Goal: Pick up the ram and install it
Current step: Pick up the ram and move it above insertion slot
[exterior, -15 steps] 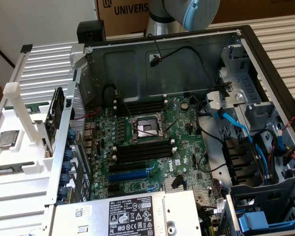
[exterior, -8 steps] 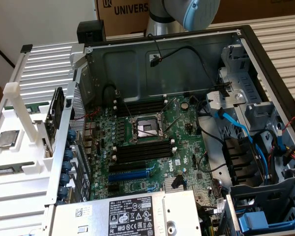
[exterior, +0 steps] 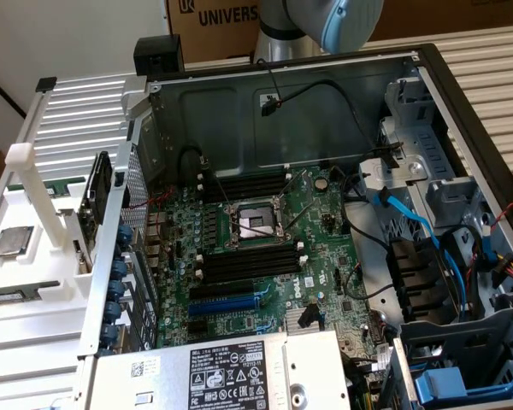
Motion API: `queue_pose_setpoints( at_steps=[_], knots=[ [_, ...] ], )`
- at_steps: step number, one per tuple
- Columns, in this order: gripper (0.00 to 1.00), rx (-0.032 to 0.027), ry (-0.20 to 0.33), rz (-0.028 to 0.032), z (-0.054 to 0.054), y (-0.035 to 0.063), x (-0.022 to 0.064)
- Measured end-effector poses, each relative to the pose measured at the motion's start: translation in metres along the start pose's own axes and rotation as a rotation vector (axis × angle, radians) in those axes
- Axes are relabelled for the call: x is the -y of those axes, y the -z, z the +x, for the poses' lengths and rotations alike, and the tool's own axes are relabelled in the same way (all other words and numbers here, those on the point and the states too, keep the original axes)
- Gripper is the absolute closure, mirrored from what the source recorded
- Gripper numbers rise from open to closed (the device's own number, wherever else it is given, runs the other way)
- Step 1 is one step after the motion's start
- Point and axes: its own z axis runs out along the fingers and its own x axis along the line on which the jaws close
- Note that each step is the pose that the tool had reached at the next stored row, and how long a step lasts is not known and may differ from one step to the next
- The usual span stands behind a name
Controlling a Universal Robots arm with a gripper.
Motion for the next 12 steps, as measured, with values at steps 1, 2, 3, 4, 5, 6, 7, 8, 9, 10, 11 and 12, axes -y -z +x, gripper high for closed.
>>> queue_pose_setpoints(
  at_steps=[1,2,3,4,5,6,7,8,9,10,11,12],
  knots=[
    [0.90,0.0002,0.004,-0.0002,0.000,-0.0018,-0.0001],
    [0.90,0.0003,0.006,-0.0004,0.001,-0.0035,-0.0001],
    [0.90,0.0004,0.009,-0.0004,0.001,-0.0053,-0.0001],
    [0.90,0.0005,0.012,-0.0005,0.002,-0.0072,0.0000],
    [0.90,0.0006,0.015,-0.0005,0.002,-0.0089,0.0000],
    [0.90,0.0007,0.017,-0.0005,0.003,-0.0107,0.0000],
    [0.90,0.0009,0.020,-0.0006,0.003,-0.0126,0.0001],
    [0.90,0.0009,0.022,-0.0007,0.004,-0.0143,0.0002],
    [0.90,0.0010,0.024,-0.0008,0.005,-0.0162,0.0002],
    [0.90,0.0011,0.026,-0.0008,0.005,-0.0180,0.0002],
    [0.90,0.0012,0.028,-0.0008,0.006,-0.0200,0.0003],
    [0.90,0.0012,0.031,-0.0009,0.007,-0.0235,0.0006]
  ],
)
